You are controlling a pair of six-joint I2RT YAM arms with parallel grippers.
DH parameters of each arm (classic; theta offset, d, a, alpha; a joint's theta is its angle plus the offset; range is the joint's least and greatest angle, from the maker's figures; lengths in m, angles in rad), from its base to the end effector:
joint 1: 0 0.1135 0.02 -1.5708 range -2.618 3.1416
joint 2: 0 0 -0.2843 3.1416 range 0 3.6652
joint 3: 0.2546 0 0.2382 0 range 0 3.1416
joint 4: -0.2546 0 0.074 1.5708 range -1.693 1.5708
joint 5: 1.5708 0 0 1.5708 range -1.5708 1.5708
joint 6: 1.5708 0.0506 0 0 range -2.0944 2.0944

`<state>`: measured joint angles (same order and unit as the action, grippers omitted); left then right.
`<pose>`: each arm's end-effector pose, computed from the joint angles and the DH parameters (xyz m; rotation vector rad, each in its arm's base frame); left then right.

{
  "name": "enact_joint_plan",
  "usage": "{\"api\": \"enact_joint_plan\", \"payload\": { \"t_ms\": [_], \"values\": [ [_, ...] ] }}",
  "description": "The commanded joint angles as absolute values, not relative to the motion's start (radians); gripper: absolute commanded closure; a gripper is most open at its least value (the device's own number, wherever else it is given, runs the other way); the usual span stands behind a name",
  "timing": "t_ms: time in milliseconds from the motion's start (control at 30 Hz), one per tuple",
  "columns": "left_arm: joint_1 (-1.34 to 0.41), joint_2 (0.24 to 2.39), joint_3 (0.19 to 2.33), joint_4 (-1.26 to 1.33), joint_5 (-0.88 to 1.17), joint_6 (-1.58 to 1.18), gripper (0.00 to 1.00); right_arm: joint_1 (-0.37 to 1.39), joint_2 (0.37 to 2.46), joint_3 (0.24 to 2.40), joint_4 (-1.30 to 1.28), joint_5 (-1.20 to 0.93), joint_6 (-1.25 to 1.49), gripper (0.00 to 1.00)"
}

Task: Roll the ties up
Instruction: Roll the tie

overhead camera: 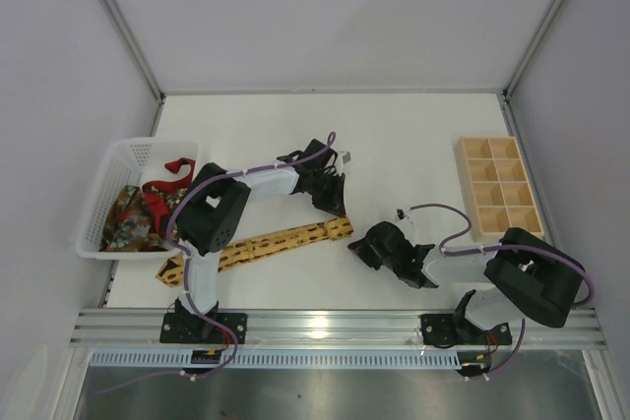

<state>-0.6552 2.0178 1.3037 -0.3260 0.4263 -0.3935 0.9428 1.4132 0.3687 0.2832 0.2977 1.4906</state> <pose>0.3180 -0.2708 0.1607 0.5204 2.7118 -0.8915 0.1481 0.1787 0.1407 0.8171 2.3243 0.8601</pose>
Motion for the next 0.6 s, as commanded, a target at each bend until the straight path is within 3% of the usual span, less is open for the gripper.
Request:
{"api": "enact_joint_plan", "payload": {
  "t_ms": [0, 300, 567],
  "values": [
    [-0.657, 2.002, 1.318, -0.330, 0.446, -0.374, 0.89, 0.911, 1.468, 0.341, 0.248, 0.331, 1.457, 1.00],
    [-0.655, 1.994, 1.296, -0.314, 0.465, -0.379, 0.90, 0.865, 1.586, 0.348, 0.484, 0.308, 1.333, 1.00],
    [-0.657, 1.987, 1.287, -0.313, 0.466, -0.373, 0.93, 0.865, 1.522, 0.357, 0.497, 0.341, 1.272, 1.00]
  ]
}}
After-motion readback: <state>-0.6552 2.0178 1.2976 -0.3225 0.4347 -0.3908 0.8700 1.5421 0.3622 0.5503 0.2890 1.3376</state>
